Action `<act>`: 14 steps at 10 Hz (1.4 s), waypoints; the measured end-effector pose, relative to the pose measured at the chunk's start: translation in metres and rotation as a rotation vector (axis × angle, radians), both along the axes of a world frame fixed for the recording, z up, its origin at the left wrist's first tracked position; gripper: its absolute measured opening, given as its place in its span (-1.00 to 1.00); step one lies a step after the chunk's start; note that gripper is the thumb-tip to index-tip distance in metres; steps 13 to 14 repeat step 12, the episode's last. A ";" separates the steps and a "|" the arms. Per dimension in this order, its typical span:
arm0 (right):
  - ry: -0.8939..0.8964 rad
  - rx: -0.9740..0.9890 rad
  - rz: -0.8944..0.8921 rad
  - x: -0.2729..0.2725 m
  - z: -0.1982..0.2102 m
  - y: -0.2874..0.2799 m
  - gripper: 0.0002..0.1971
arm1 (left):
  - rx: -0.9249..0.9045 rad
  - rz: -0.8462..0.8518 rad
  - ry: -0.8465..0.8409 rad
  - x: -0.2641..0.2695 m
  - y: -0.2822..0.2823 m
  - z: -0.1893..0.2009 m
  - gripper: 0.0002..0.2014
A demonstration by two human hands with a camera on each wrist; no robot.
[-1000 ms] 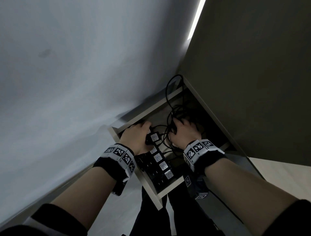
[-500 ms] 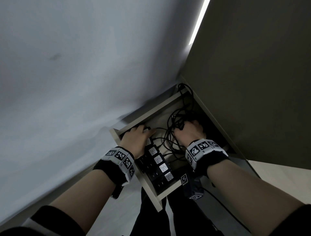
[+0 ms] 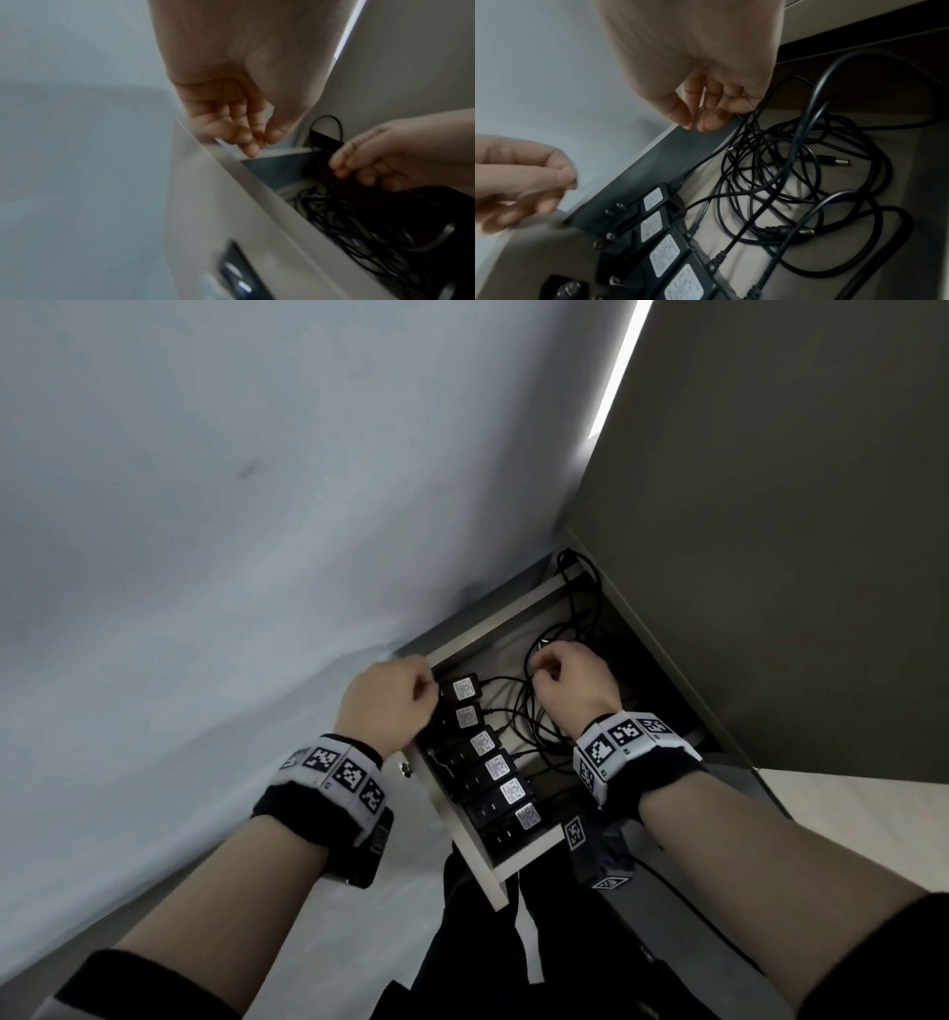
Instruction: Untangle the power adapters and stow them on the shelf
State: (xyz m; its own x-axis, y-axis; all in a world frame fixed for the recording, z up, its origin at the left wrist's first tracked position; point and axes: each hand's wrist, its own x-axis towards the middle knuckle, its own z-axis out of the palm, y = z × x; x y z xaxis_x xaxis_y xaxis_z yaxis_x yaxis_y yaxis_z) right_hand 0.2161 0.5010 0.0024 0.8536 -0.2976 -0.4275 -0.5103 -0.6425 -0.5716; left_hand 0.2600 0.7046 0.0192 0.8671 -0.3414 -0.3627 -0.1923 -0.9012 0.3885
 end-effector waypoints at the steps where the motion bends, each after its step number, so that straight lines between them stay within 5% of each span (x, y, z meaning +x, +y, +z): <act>1: 0.014 0.050 -0.046 0.001 0.005 0.005 -0.78 | 0.254 0.053 0.172 0.007 0.018 0.014 -0.71; 3: 0.009 0.105 -0.085 0.000 0.014 0.001 -0.82 | 0.281 0.010 0.443 0.014 0.014 0.026 -0.66; 7: -0.061 0.040 -0.056 0.001 0.054 -0.024 -0.72 | 0.266 -0.417 0.202 0.041 -0.092 0.027 -0.79; 9: -0.047 -0.059 -0.022 -0.016 0.071 -0.040 -0.74 | 0.127 -0.517 0.198 0.050 -0.141 0.018 -0.49; 11: -0.107 -0.057 -0.030 -0.037 0.082 -0.052 -0.76 | 0.256 -0.751 0.114 0.038 -0.176 0.031 -0.44; 14: -0.168 -0.064 -0.017 -0.046 0.089 -0.060 -0.78 | 0.200 -0.703 0.139 0.027 -0.179 0.043 -0.52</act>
